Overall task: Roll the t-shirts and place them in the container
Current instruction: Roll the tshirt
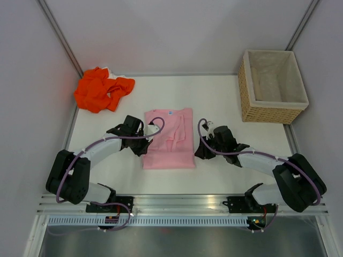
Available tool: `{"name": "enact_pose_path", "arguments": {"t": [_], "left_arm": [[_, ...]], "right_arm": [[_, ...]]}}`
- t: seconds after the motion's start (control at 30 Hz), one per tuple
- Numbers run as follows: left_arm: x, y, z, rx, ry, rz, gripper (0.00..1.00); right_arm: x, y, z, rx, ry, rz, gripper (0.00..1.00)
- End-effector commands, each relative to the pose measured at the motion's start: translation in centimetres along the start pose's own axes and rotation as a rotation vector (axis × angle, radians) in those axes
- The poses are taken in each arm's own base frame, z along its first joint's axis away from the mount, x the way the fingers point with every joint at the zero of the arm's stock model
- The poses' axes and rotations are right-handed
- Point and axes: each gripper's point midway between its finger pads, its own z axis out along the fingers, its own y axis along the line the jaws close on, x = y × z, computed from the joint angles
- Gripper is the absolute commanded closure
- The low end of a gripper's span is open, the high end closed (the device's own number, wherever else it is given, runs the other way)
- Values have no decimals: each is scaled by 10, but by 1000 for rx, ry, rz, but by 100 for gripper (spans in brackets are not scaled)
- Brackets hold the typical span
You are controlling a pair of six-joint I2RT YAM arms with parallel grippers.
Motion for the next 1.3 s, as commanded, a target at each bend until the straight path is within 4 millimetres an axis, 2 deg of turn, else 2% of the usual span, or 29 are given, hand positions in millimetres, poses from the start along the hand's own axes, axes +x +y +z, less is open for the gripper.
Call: {"name": "enact_pose_path", "arguments": {"t": [0.0, 0.1, 0.2, 0.4, 0.47, 0.5, 0.53, 0.63, 0.87, 0.9, 0.93, 1.0, 1.03, 1.07, 1.1, 1.13, 1.2, 1.23, 1.27], "left_arm": [[-12, 1, -4, -14, -53, -17, 98], [-10, -1, -6, -14, -57, -15, 98], [-8, -2, -6, -14, -56, -11, 98], [-10, -1, -7, -18, -61, -12, 98], [-10, 0, -7, -19, -59, -11, 98], [-10, 1, -7, -24, -56, -9, 98], [-10, 1, -7, -26, -56, -10, 98], [-11, 4, -8, -37, -55, -10, 98], [-12, 17, -11, -103, -34, 0, 96], [-11, 17, -12, -105, -28, 5, 94], [-13, 18, -15, -109, -29, 33, 85], [-12, 17, -25, -115, -11, 79, 75], [-13, 18, -31, -121, -13, 138, 70], [-22, 21, -45, -151, -35, 179, 60], [-17, 20, -52, -151, -7, 197, 58], [-20, 22, -68, -182, -5, 245, 56], [-26, 22, -83, -210, -27, 326, 52], [-31, 22, -90, -223, -48, 420, 49], [-31, 13, -91, -203, -75, 480, 43]], "right_arm": [[-33, 12, -17, -13, -112, -33, 65], [-41, 23, -24, -56, -147, -21, 61], [-42, 34, -22, -114, -161, 4, 58], [-16, 21, 6, -86, -71, 92, 56], [-15, 22, 10, -100, -67, 103, 58], [-16, 23, 13, -110, -70, 101, 61], [-16, 24, 15, -112, -69, 102, 76], [-19, 19, 16, -85, -87, 112, 97], [-10, 10, 19, -52, -74, 142, 100], [-9, 11, 19, -53, -71, 149, 100], [-8, 10, 20, -52, -69, 151, 100], [-8, 10, 20, -50, -67, 161, 100], [-8, 10, 20, -49, -68, 163, 100], [-9, 9, 20, -44, -71, 170, 100], [-9, 8, 19, -39, -71, 174, 100], [-8, 7, 19, -25, -71, 185, 100], [-8, 4, 19, -14, -77, 197, 100], [-8, 4, 19, -12, -80, 201, 100], [-8, 3, 18, -9, -83, 204, 100]]}}
